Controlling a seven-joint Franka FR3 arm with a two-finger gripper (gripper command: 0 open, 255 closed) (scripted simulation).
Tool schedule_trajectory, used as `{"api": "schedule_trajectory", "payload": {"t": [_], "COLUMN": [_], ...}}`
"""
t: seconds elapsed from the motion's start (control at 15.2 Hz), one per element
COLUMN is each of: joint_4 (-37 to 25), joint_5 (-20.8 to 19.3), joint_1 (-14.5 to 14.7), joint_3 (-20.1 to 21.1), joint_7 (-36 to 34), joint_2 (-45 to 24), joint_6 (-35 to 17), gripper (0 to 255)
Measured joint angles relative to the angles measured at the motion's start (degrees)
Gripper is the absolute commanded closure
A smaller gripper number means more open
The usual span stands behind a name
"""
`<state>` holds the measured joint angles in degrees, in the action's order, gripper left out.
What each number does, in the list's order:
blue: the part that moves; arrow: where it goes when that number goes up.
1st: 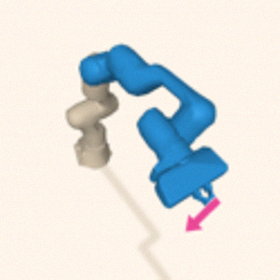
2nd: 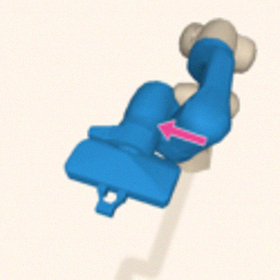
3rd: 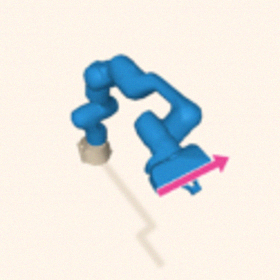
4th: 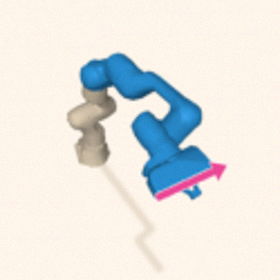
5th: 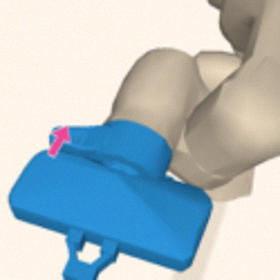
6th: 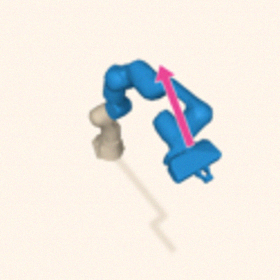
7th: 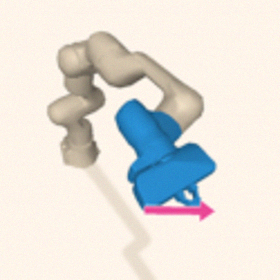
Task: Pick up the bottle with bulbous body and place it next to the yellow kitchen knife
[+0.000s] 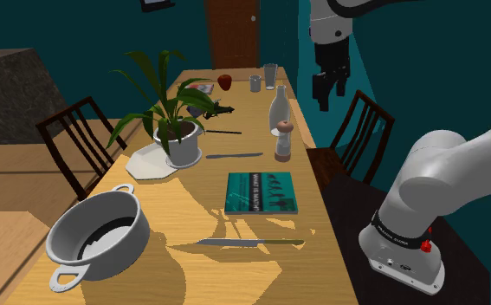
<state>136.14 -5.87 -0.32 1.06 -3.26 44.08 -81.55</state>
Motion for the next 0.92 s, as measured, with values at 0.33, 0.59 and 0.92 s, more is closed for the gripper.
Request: {"api": "schedule_trajectory", "payload": {"t": [0.33,0.59,0.92], "joint_4": [-1.6,-5.8,-11.6], "joint_5": [-1.4,-2.5,-2.9], "joint_1": [-1.0,-2.0,-3.2], "joint_3": [-2.5,-5.5,-9.2], "joint_7": [2.0,4.5,8.1], "joint_2": [-4.9,-12.8,-22.6], "joint_6": [-3.9,-8.2,-13.2], "gripper": [0,0,0]}}
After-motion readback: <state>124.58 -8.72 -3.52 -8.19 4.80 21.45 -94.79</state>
